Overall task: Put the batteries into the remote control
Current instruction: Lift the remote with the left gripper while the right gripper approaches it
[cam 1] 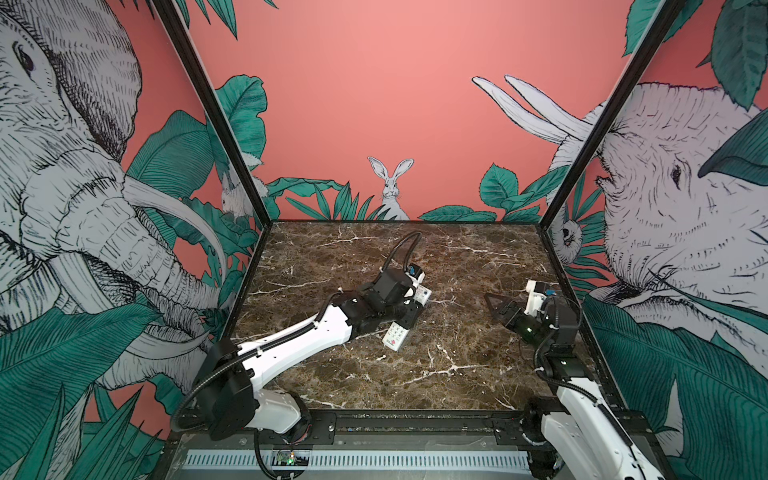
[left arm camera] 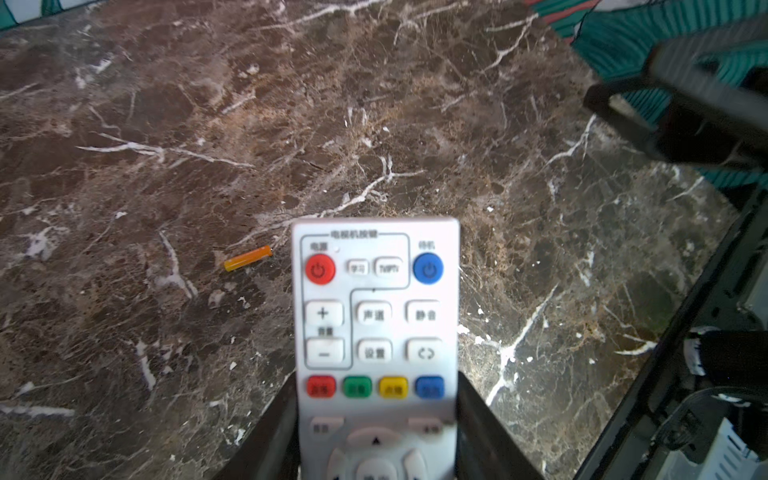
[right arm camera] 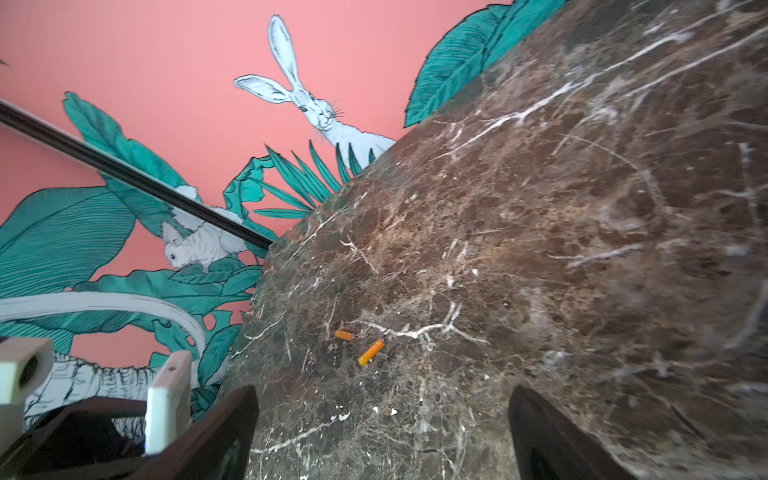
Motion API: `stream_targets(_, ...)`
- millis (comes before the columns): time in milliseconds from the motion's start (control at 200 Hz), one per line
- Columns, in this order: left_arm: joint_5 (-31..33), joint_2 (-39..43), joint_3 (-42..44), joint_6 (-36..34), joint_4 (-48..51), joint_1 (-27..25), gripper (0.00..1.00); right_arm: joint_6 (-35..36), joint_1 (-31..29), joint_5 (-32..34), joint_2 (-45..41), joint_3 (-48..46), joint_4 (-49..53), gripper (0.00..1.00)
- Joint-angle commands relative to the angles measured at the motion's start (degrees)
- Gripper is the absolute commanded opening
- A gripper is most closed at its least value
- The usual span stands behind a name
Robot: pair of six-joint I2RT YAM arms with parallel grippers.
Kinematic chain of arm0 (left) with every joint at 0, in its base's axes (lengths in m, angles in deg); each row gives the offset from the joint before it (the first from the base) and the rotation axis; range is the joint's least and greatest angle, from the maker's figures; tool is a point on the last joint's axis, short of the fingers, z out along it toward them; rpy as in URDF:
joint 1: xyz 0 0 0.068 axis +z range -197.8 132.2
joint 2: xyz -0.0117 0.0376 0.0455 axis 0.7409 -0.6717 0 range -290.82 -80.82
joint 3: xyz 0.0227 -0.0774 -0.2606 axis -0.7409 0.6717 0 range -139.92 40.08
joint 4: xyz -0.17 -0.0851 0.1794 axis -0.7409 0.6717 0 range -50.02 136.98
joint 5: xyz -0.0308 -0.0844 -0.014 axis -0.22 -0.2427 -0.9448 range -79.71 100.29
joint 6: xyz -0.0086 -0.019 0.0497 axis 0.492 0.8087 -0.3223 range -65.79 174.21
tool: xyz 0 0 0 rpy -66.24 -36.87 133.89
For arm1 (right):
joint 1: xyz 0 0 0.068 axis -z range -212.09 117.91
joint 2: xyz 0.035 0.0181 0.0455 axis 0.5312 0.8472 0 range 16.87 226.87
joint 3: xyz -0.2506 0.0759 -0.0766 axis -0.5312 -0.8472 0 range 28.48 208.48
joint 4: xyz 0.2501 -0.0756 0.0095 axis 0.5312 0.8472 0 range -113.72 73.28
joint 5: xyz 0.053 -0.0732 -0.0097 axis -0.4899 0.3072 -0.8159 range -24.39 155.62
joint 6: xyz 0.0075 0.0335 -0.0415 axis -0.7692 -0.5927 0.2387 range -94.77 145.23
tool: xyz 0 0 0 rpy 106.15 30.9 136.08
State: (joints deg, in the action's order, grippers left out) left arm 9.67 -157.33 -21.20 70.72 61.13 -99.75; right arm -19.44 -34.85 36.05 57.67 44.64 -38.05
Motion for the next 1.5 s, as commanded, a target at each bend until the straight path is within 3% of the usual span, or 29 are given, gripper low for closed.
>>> stream_targets(0, -4.26, 4.94, 2.02, 1.28, -2.91, 2.76, 0.21, -2.25, -4.42, -0.48, 1.86, -1.26, -16.89, 0.97)
stream_targets(185, -8.87, 9.21, 3.70, 1.59, -4.32, 6.92, 0.21, 2.08, -14.15, -1.99, 8.79, -0.45, -29.72, 0.98)
stream_targets(395, -14.74, 11.59, 5.97, 3.68, -7.23, 10.90, 0.21, 6.67, -23.20, -8.14, 19.68, 0.87, -44.06, 0.99)
stream_targets(560, -19.72, 13.83, 8.20, 4.52, -12.77, 11.43, 0.21, 9.46, -30.14, -10.79, 27.93, 1.17, -54.97, 0.99)
stream_targets(690, -24.55, 14.35, 8.64, 4.73, -15.22, 11.43, 0.22, 7.42, -32.30, -12.63, 34.11, 0.80, -66.49, 0.99)
stream_targets(905, -29.13, 17.02, 11.27, 6.86, -22.17, 11.43, 0.23, 10.60, -36.18, -13.75, 34.85, 1.94, -66.61, 0.99)
stream_targets(1495, -40.92, 17.97, 13.01, 12.50, -35.58, 11.43, 0.24, 10.98, -42.54, -13.07, 37.69, 7.06, -66.58, 0.99)
